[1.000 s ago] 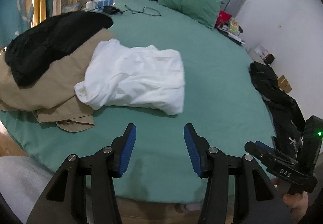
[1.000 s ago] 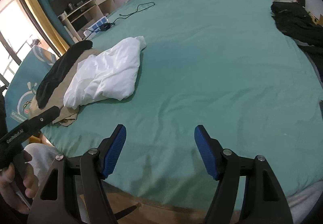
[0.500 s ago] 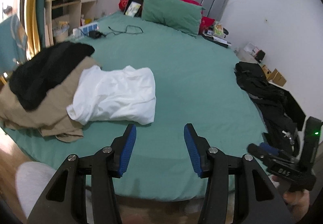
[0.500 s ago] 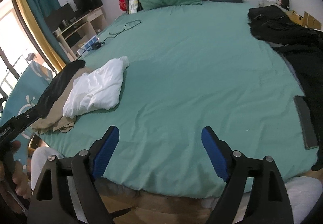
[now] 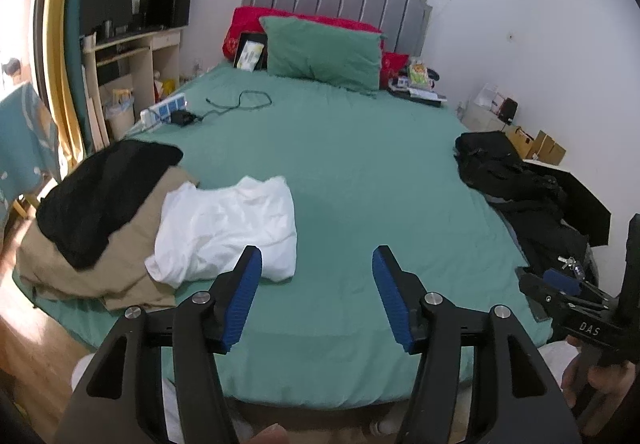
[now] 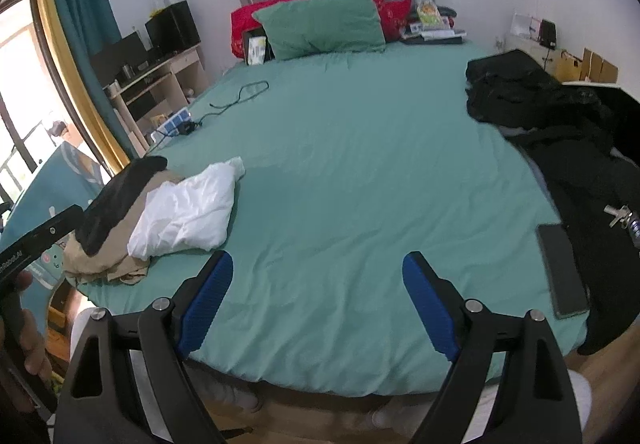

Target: Fold large clothes

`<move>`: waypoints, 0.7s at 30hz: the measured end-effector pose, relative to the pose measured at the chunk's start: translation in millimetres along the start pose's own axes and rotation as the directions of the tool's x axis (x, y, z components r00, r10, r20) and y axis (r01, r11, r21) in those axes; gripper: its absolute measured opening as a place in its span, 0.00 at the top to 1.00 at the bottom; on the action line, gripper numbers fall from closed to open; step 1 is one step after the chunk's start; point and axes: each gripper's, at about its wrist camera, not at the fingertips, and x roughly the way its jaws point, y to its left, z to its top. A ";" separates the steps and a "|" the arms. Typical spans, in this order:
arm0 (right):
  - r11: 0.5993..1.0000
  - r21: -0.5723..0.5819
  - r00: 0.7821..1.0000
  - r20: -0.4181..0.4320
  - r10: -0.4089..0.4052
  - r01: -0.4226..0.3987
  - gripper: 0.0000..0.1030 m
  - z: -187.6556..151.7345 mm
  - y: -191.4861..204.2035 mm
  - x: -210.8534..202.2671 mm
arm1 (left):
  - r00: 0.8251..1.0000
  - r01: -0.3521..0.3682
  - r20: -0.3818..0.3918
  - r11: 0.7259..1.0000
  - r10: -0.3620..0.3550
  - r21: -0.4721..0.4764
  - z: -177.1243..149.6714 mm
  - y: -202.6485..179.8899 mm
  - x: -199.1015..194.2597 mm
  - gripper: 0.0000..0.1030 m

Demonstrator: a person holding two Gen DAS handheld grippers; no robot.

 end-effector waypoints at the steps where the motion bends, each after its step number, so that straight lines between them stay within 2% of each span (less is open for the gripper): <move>1: 1.000 -0.002 1.000 0.007 0.000 0.000 0.16 1.4 -0.4 -2.9 | 1.000 0.001 0.008 1.000 -0.001 0.005 2.2 -1.0 -2.3 0.40; 13: 0.999 -0.038 0.994 0.109 -0.016 0.020 0.16 23.3 1.4 -48.6 | 0.996 -0.008 0.089 0.998 0.002 0.061 23.8 -16.3 -36.4 0.38; 21: 0.996 -0.077 0.986 0.168 -0.023 0.036 0.15 31.8 8.0 -73.8 | 0.985 -0.009 0.171 0.997 -0.004 0.075 38.3 -19.8 -63.5 0.38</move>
